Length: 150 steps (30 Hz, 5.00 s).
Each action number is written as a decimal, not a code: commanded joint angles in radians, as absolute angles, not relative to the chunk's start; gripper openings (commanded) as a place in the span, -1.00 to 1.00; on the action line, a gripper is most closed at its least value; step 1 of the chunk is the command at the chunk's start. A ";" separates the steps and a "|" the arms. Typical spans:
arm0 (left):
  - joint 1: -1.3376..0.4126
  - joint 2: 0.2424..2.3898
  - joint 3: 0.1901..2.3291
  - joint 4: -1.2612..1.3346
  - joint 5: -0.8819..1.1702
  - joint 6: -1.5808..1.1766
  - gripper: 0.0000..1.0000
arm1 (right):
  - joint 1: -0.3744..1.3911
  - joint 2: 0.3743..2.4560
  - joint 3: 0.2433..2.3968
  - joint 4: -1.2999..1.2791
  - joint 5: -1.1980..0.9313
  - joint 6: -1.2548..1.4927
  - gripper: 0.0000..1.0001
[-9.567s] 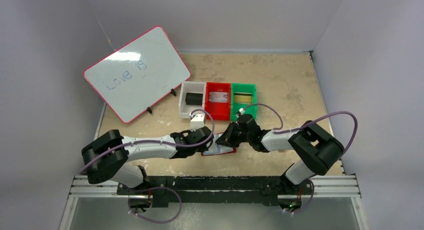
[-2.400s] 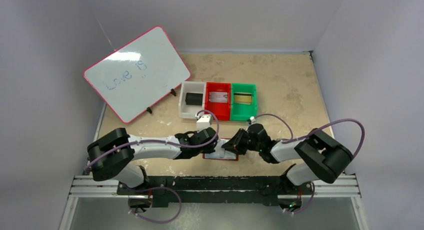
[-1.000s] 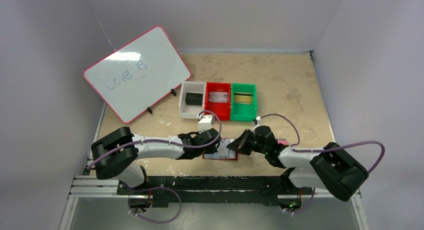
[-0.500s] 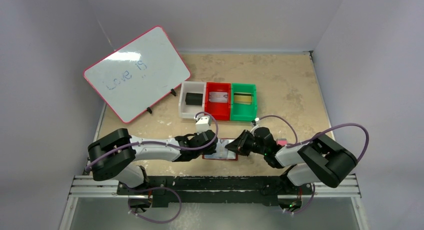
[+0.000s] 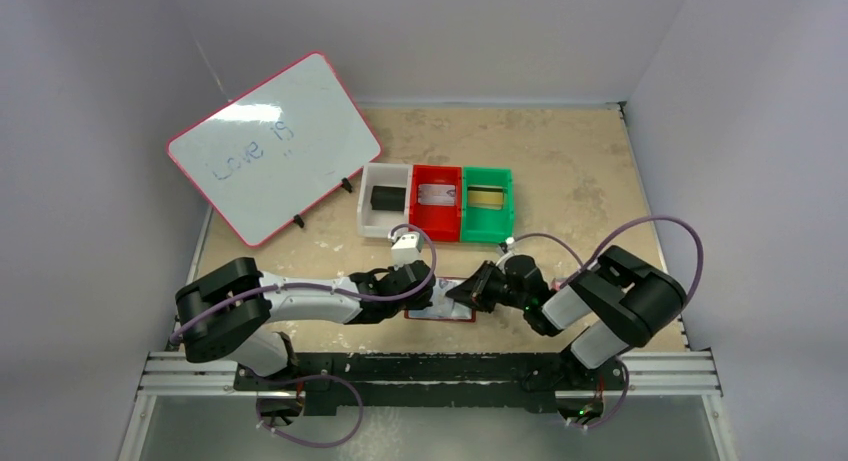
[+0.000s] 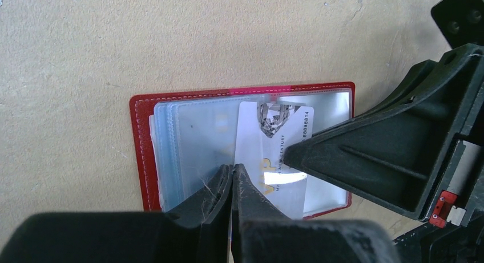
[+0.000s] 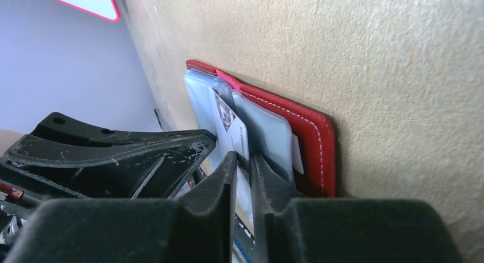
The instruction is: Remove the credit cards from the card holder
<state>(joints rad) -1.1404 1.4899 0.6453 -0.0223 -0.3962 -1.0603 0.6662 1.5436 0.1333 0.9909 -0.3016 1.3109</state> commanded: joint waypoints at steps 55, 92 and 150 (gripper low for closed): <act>-0.663 0.999 0.808 -0.627 -0.549 -0.811 0.30 | 0.742 1.346 0.873 0.345 0.236 -0.276 -1.00; -0.665 0.758 0.877 -0.848 -0.982 -0.831 0.40 | 0.739 1.843 1.195 0.273 0.260 -0.823 -1.00; -0.664 0.792 0.874 -0.838 -0.956 -0.814 0.38 | 0.686 1.973 1.287 0.176 0.201 -0.839 -0.19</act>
<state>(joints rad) -0.6678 0.7914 0.8452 -0.8539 -0.9463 -0.8116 0.6884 1.9923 1.2587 0.1757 0.2169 -0.8635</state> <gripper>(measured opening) 0.694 0.398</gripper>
